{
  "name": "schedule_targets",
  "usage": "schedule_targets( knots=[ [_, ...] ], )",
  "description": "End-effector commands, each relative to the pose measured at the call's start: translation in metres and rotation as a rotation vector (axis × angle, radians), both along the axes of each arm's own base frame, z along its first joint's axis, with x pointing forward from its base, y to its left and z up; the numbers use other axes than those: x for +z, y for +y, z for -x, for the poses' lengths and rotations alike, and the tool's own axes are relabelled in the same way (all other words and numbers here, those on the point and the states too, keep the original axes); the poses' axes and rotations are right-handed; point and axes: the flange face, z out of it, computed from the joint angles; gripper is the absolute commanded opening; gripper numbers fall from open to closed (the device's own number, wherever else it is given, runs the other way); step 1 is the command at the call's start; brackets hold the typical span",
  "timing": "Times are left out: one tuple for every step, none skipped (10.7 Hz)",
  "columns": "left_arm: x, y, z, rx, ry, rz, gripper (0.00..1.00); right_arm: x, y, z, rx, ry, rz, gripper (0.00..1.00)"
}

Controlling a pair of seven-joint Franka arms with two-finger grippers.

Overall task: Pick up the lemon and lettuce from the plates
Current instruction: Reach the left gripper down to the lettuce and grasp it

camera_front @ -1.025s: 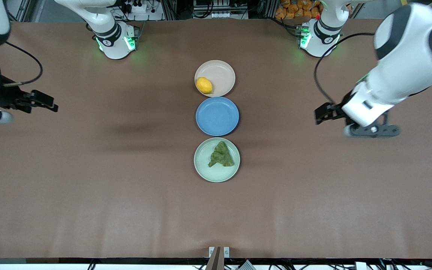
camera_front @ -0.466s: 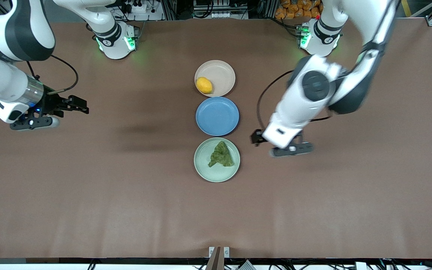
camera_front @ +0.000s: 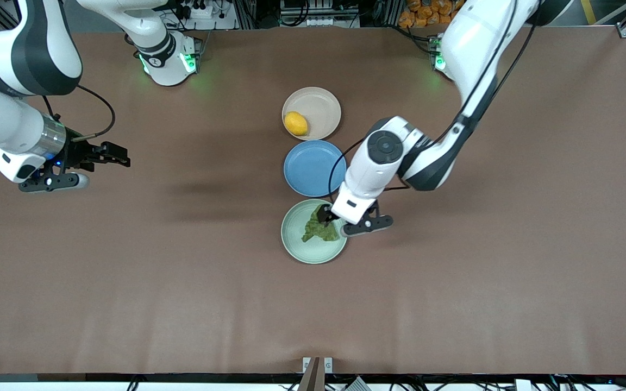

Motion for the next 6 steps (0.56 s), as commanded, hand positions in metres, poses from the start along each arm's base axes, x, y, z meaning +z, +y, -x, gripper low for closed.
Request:
schedule_targets(
  knots=[
    [-0.037,-0.024,0.0,-0.001,-0.068,-0.044,0.86,-0.02,-0.012,-0.006,-0.026,0.033,-0.006,1.0],
    [-0.051,-0.033,0.008,-0.019,-0.067,-0.066,0.85,-0.026,-0.015,-0.008,-0.033,0.042,-0.005,1.0],
    [-0.062,-0.039,0.013,-0.032,-0.068,-0.084,0.82,-0.041,-0.015,-0.011,-0.03,0.066,-0.004,1.0],
    [-0.066,-0.046,0.014,-0.041,-0.08,-0.09,0.81,-0.058,-0.015,-0.014,-0.03,0.097,-0.002,1.0],
    [-0.071,-0.049,0.015,-0.046,-0.082,-0.094,0.81,-0.068,-0.02,-0.013,-0.028,0.121,0.01,1.0],
    [-0.075,-0.052,0.016,-0.052,-0.083,-0.096,0.79,-0.072,-0.038,-0.012,-0.045,0.13,0.026,1.0]
  ],
)
